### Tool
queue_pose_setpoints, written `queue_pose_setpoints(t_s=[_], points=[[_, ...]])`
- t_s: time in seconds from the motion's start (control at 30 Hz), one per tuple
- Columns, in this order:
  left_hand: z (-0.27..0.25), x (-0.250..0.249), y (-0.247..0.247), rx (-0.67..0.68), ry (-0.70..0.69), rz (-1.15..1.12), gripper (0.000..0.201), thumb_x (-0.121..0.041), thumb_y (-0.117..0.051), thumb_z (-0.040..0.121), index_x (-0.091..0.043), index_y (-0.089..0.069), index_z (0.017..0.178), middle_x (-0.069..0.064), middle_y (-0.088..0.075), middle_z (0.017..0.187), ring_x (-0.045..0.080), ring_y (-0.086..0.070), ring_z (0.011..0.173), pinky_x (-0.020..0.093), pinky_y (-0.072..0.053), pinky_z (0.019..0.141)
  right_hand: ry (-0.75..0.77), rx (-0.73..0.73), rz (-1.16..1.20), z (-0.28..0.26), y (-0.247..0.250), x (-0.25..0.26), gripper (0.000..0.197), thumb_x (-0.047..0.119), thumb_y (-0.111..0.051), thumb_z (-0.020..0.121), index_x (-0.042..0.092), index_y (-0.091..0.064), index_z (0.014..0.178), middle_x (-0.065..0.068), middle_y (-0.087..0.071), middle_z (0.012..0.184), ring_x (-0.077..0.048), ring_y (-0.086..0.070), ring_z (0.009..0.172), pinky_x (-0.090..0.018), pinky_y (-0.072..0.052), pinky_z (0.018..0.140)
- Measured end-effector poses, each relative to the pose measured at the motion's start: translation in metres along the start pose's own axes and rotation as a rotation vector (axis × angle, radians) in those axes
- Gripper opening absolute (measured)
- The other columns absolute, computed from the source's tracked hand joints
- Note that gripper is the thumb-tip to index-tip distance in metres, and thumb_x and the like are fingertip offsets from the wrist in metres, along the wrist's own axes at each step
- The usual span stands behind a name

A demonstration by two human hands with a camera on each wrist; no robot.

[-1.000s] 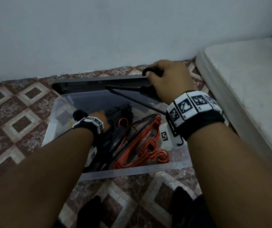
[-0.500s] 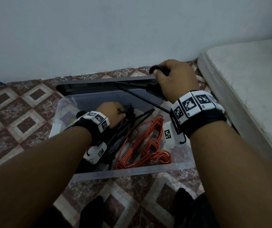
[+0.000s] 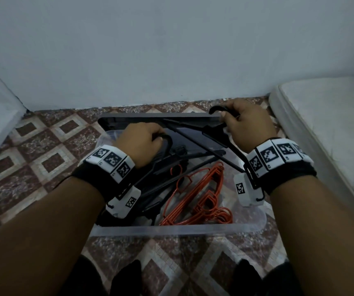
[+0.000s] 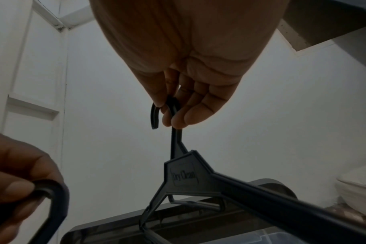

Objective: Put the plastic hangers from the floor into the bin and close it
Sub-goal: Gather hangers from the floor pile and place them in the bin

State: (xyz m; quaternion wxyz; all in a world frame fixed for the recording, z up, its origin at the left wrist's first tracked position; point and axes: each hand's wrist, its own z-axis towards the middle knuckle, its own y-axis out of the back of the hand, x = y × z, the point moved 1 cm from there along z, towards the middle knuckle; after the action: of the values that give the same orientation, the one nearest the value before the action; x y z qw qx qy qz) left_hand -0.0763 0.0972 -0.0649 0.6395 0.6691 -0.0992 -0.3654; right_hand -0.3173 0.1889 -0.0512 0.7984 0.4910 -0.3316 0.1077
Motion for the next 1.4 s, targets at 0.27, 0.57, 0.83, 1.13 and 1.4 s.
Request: queue_pose_setpoints(t_s=[0.27,0.57,0.83,1.13,1.4], points=[[0.0,-0.009,0.0,-0.04,-0.089,-0.141,0.006,-0.037,-0.065,0.089,-0.032,-0.066,0.092,-0.015,-0.067,0.08,0.001,-0.06,0.072,0.021,-0.046,0.067,0.041,0.075,-0.003,-0.004,-0.011,0.008,0.015,0.029,-0.063,0.091,0.029,-0.07,0.104,0.009,-0.069,0.084,-0.012,-0.066,0.075,-0.024,-0.051,0.069],[-0.004,-0.024,0.001,0.006,-0.267,-0.11,0.015,-0.035,-0.064,0.091,-0.028,-0.068,0.103,-0.012,-0.064,0.09,0.003,-0.055,0.076,0.016,-0.039,0.066,0.138,0.251,-0.034,-0.015,-0.028,0.03,0.015,0.027,-0.062,0.094,0.026,-0.071,0.105,0.009,-0.071,0.097,-0.007,-0.063,0.082,-0.024,-0.049,0.071],[-0.005,-0.025,-0.001,-0.05,-0.25,-0.158,0.011,-0.033,-0.07,0.085,-0.027,-0.068,0.094,-0.012,-0.06,0.084,0.001,-0.057,0.074,0.012,-0.041,0.064,0.15,0.291,-0.067,-0.02,-0.031,0.033,0.016,0.031,-0.061,0.094,0.029,-0.071,0.107,0.015,-0.069,0.09,-0.002,-0.06,0.078,-0.019,-0.044,0.067],[-0.005,-0.025,-0.001,-0.139,-0.313,-0.185,0.009,-0.032,-0.071,0.085,-0.028,-0.068,0.093,-0.01,-0.057,0.093,0.004,-0.056,0.08,0.021,-0.045,0.072,0.116,0.365,0.028,-0.022,-0.026,0.034,0.014,0.027,-0.059,0.095,0.028,-0.071,0.103,0.011,-0.071,0.081,0.003,-0.063,0.068,-0.016,-0.045,0.06],[-0.005,-0.023,0.0,-0.145,-0.295,-0.235,0.01,-0.032,-0.071,0.086,-0.032,-0.067,0.094,-0.017,-0.062,0.089,-0.003,-0.058,0.079,0.008,-0.043,0.065,0.077,0.423,0.134,-0.025,-0.025,0.04,0.017,0.021,-0.054,0.097,0.021,-0.068,0.106,0.01,-0.066,0.083,-0.011,-0.063,0.077,-0.031,-0.052,0.074]])
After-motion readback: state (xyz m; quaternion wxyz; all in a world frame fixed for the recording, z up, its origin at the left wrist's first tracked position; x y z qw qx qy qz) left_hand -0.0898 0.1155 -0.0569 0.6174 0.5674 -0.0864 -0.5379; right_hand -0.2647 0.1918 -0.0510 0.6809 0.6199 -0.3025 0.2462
